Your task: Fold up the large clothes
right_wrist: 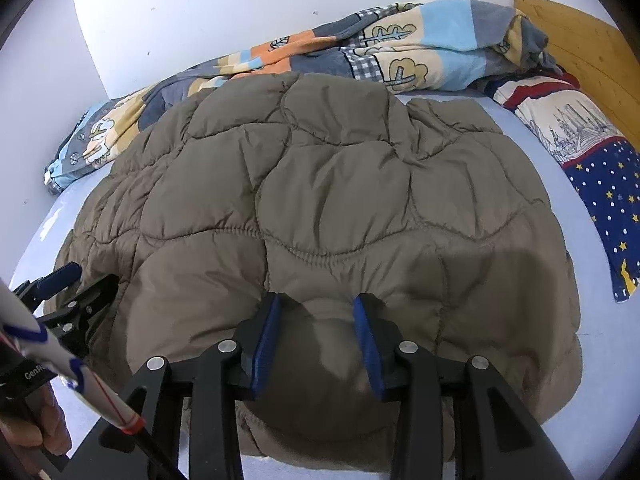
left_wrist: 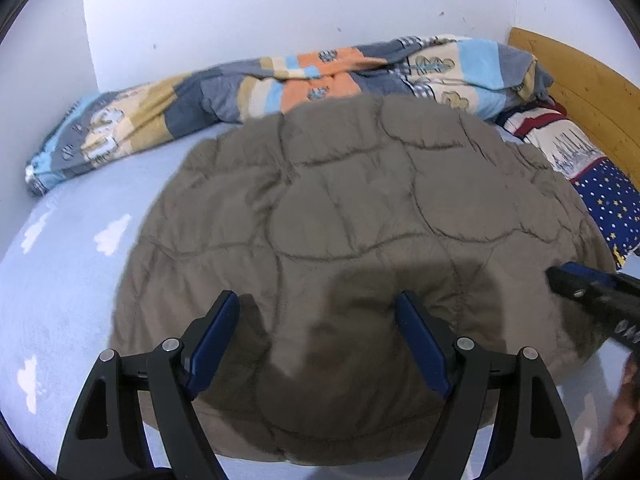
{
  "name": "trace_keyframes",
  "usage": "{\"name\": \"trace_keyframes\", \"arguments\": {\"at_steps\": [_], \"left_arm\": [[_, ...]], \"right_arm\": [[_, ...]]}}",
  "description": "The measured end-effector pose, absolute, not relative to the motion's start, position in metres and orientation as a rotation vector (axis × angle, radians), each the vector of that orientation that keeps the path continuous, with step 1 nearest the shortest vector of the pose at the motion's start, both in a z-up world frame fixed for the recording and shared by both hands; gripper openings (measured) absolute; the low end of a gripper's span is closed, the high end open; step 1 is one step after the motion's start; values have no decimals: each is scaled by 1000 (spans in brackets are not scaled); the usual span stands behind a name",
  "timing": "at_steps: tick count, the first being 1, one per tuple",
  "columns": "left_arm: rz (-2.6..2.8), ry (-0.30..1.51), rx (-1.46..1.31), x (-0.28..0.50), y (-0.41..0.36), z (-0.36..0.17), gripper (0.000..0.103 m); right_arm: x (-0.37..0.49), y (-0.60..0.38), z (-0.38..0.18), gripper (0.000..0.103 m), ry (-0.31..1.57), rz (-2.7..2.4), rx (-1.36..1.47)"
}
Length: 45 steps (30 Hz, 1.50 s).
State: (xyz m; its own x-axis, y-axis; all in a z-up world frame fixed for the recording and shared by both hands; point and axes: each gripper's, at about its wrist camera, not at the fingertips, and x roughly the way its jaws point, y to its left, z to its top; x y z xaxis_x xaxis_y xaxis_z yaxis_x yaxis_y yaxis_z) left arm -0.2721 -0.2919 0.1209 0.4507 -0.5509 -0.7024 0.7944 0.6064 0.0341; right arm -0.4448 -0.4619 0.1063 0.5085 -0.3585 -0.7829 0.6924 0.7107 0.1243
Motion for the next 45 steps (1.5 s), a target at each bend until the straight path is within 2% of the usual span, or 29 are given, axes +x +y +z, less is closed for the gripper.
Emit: {"name": "trace_keyframes", "arguments": {"at_steps": [6, 10, 12, 19, 25, 30, 33, 38, 45], "left_arm": [[-784, 755, 327, -247, -279, 120, 80], [-771, 841, 300, -235, -280, 106, 81], [-761, 829, 328, -239, -283, 105, 81], [-774, 826, 331, -237, -283, 110, 81], [-744, 772, 297, -233, -271, 132, 81], [-673, 823, 274, -215, -260, 125, 81], [-651, 905, 274, -207, -260, 108, 81], [-638, 897, 305, -211, -262, 106, 82], [-641, 910, 264, -209, -255, 118, 82]], "right_arm": [[-478, -482, 125, 42, 741, -756, 509], [-501, -511, 103, 42, 790, -838, 635], [-504, -520, 87, 43, 820, -818, 699], [-497, -517, 87, 44, 854, -846, 649], [-505, -510, 108, 44, 802, -840, 652], [-509, -500, 122, 51, 806, -882, 552], [-517, -508, 115, 51, 829, -893, 593], [-523, -519, 92, 54, 863, -831, 729], [-534, -517, 109, 56, 812, -816, 753]]}}
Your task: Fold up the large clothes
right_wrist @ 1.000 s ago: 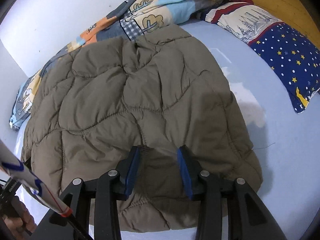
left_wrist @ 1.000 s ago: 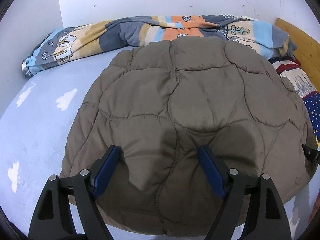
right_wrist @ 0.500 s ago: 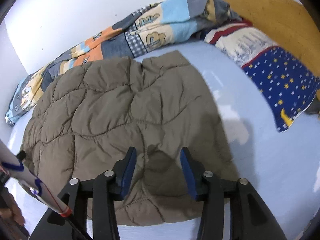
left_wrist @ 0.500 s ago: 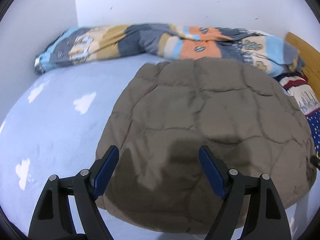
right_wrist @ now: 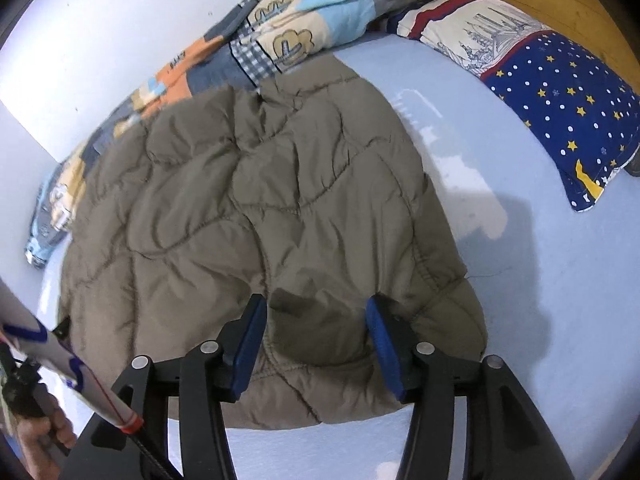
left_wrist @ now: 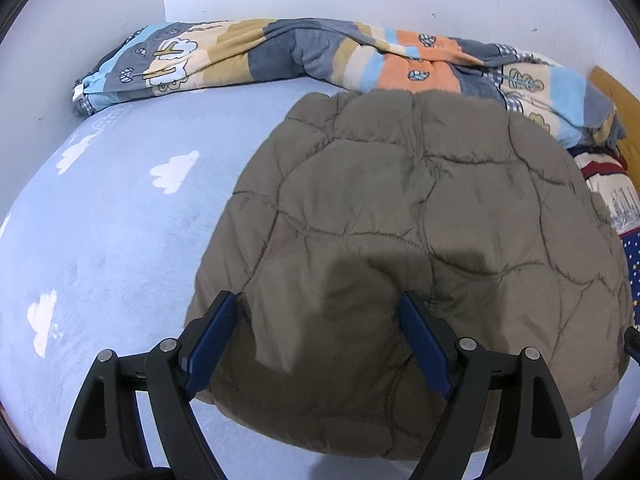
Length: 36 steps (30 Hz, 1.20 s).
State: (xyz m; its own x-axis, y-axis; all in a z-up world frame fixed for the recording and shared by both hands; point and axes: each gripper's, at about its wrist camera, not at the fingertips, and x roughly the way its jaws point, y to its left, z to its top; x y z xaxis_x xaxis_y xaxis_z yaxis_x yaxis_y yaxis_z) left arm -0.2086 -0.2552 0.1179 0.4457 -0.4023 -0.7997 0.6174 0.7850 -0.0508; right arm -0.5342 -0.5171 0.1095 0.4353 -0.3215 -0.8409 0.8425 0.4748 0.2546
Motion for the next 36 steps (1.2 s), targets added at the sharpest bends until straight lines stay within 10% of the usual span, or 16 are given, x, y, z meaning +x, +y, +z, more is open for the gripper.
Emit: {"name": "trace_keyframes", "arguments": {"at_steps": [36], "left_arm": [[-638, 907, 347, -219, -238, 119, 82]], "right_arm": [[-571, -516, 111, 61, 844, -871, 872]]}}
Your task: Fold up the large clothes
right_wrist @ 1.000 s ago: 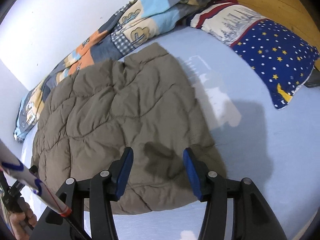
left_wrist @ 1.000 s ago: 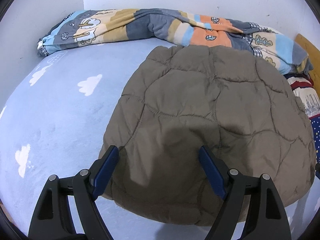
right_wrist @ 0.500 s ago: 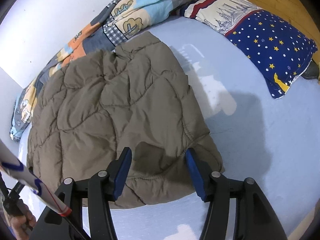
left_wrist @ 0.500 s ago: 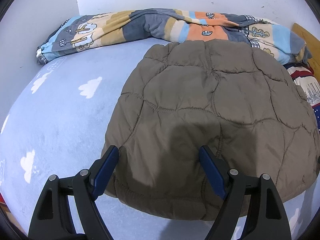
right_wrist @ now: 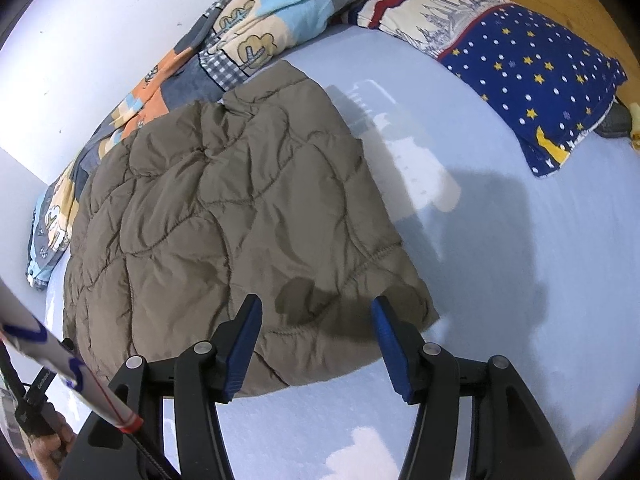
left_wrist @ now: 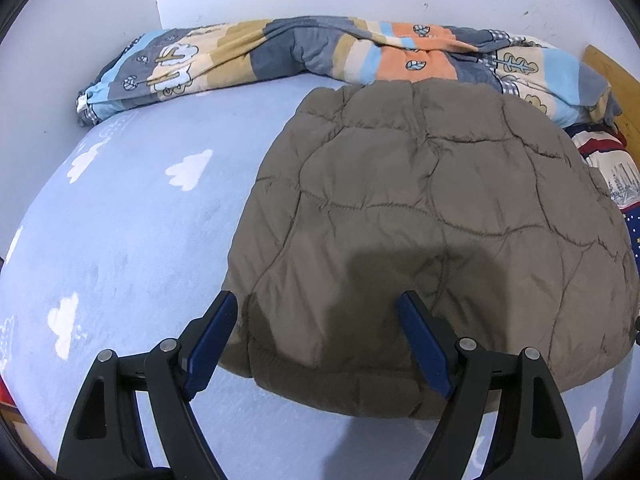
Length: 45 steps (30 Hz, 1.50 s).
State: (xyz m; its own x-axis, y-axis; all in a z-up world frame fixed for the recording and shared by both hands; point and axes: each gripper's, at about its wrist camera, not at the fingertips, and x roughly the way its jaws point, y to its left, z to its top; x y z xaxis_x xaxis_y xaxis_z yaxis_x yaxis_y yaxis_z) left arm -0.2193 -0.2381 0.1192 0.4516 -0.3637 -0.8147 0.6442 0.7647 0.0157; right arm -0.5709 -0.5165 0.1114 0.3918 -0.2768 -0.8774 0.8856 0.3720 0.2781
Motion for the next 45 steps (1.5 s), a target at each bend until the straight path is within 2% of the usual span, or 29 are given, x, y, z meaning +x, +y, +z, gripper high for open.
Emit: {"name": "trace_keyframes", "arguments": {"at_steps": [10, 16, 24, 33, 38, 40, 42, 43, 44, 45], "left_arm": [[-647, 1075, 215, -194, -217, 112, 82], [-646, 1274, -84, -153, -179, 96, 82], [-679, 1516, -503, -136, -153, 41, 82], [-684, 1503, -580, -146, -165, 28, 86], [-687, 1478, -586, -145, -171, 21, 90], [-688, 1460, -573, -144, -177, 20, 91], [-692, 1423, -536, -145, -183, 24, 91], [-692, 1407, -514, -146, -186, 28, 88], [-687, 1377, -478, -148, -189, 34, 84], [-684, 1348, -438, -150, -192, 40, 82]], "right_arm": [[-597, -527, 103, 63, 826, -910, 967], [-620, -536, 89, 71, 751, -906, 1127], [-642, -543, 68, 78, 588, -846, 1365], [-649, -548, 53, 79, 498, -838, 1430], [-645, -553, 37, 89, 454, -832, 1434], [-639, -555, 32, 89, 449, -821, 1438], [-630, -558, 32, 88, 463, -797, 1413], [-625, -558, 36, 82, 467, -805, 1372], [-622, -558, 40, 69, 460, -804, 1344], [-618, -558, 44, 62, 466, -801, 1321]]}}
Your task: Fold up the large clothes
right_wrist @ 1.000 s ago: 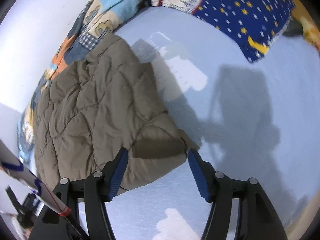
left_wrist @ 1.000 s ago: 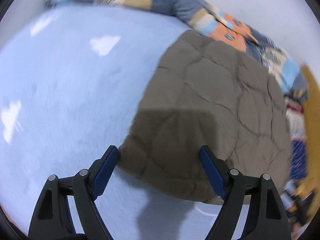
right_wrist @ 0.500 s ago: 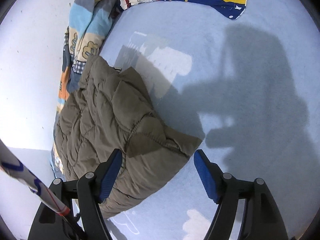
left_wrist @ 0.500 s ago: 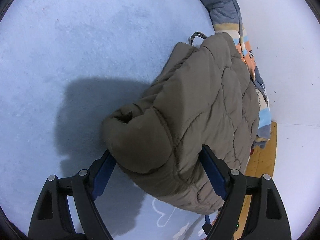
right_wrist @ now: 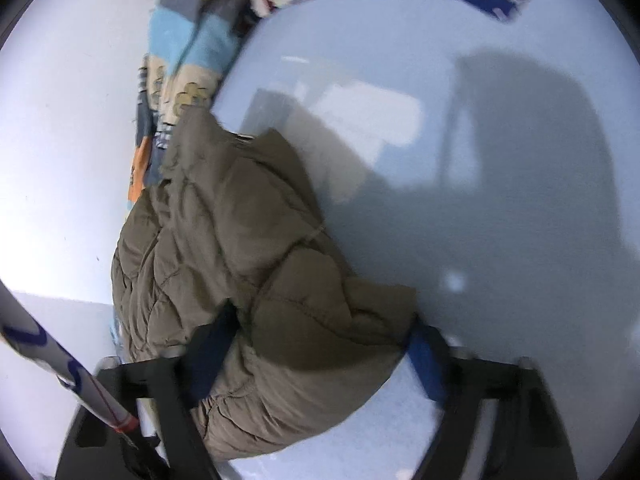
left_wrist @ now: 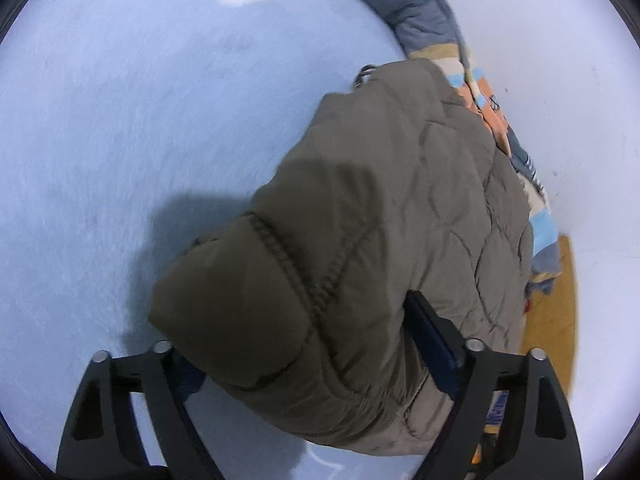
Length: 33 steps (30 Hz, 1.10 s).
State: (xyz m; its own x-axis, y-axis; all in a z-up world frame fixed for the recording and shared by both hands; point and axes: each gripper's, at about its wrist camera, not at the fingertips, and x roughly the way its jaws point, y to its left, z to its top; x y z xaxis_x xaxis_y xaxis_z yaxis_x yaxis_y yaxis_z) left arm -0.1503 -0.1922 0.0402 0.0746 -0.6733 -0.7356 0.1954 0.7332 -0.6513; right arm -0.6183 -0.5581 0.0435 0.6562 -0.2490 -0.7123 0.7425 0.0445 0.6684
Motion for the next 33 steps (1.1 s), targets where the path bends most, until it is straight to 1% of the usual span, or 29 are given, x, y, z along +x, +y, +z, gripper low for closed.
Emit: {"name": "trace_keyframes", "arguments": {"at_steps": [1, 2, 5, 7, 9, 11, 14, 18, 21, 24, 28, 33], "left_arm": [[-681, 1318, -396, -153, -195, 47, 79], [-679, 1290, -357, -156, -199, 53, 74], [-677, 1172, -176, -170, -212, 78, 65], [-678, 1062, -47, -185, -220, 95, 60], [-685, 978, 31, -198, -225, 108, 57], [-700, 902, 83, -210, -227, 121, 55], [-719, 867, 93, -216, -224, 133, 54], [-721, 859, 74, -224, -214, 145, 54], [-721, 841, 48, -236, -204, 155, 54], [-721, 818, 22, -256, -178, 164, 54], [-715, 830, 4, -278, -151, 161, 54], [-701, 852, -6, -301, -120, 152, 54]], "right_arm": [[-614, -558, 49, 51, 485, -808, 1283], [-608, -556, 59, 45, 512, -825, 1214], [-590, -543, 86, 38, 574, -877, 1004], [-581, -534, 100, 36, 599, -898, 874], [-566, -519, 121, 33, 630, -925, 675], [-556, -508, 134, 31, 641, -940, 553], [-547, -491, 152, 29, 645, -948, 399], [-545, -479, 170, 29, 628, -934, 343], [-550, -468, 182, 28, 608, -926, 332], [-562, -454, 195, 28, 586, -915, 334], [-583, -431, 202, 28, 573, -894, 364], [-612, -402, 195, 29, 584, -880, 416]]}}
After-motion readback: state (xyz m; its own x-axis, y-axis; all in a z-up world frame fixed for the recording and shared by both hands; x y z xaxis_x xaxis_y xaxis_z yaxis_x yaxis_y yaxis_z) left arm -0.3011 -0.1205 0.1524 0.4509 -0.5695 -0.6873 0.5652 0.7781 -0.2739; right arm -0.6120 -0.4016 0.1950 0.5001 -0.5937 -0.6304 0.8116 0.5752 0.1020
